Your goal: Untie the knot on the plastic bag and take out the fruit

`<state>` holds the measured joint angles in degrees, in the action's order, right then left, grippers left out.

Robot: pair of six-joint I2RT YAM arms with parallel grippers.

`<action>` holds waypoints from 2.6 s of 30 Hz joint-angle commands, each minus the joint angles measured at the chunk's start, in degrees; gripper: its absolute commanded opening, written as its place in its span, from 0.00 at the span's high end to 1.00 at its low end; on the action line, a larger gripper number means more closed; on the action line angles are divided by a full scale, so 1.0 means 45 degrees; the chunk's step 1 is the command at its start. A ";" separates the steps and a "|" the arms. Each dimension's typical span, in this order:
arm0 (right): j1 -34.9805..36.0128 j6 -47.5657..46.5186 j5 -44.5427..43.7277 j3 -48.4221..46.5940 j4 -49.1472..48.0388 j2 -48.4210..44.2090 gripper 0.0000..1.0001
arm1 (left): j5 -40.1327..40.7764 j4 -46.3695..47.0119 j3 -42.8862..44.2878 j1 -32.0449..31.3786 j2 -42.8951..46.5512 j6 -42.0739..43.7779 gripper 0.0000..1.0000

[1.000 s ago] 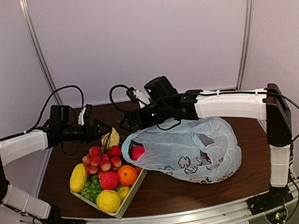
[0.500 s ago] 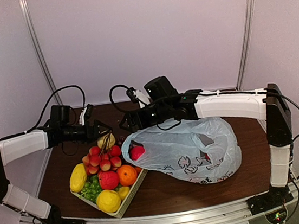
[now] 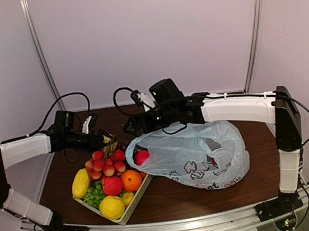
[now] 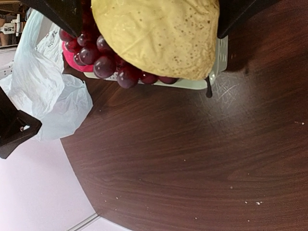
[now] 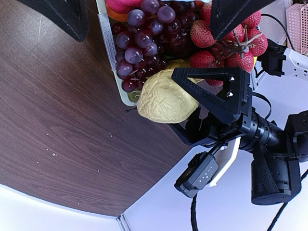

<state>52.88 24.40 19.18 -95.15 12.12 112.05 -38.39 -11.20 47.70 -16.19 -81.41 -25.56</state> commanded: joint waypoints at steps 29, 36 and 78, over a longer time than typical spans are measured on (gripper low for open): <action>0.0022 -0.1766 -0.3277 0.1112 0.2023 -0.3671 0.10 | 0.4216 -0.4759 0.2173 -0.0036 0.5608 0.0157 0.38; 0.1552 -0.3213 -0.3544 0.3146 0.2984 -0.5154 0.12 | 0.4738 -0.6922 0.1845 -0.0036 0.7448 -0.0576 0.37; -0.0049 -0.0761 -0.2211 0.4360 0.2216 -0.4747 0.31 | 0.4647 -0.7333 0.2157 -0.0036 0.7900 -0.0911 0.36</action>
<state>52.71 20.25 2.90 -72.42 25.61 82.59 -16.73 -44.91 55.83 -16.21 -45.69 -30.50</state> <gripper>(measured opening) 0.704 0.730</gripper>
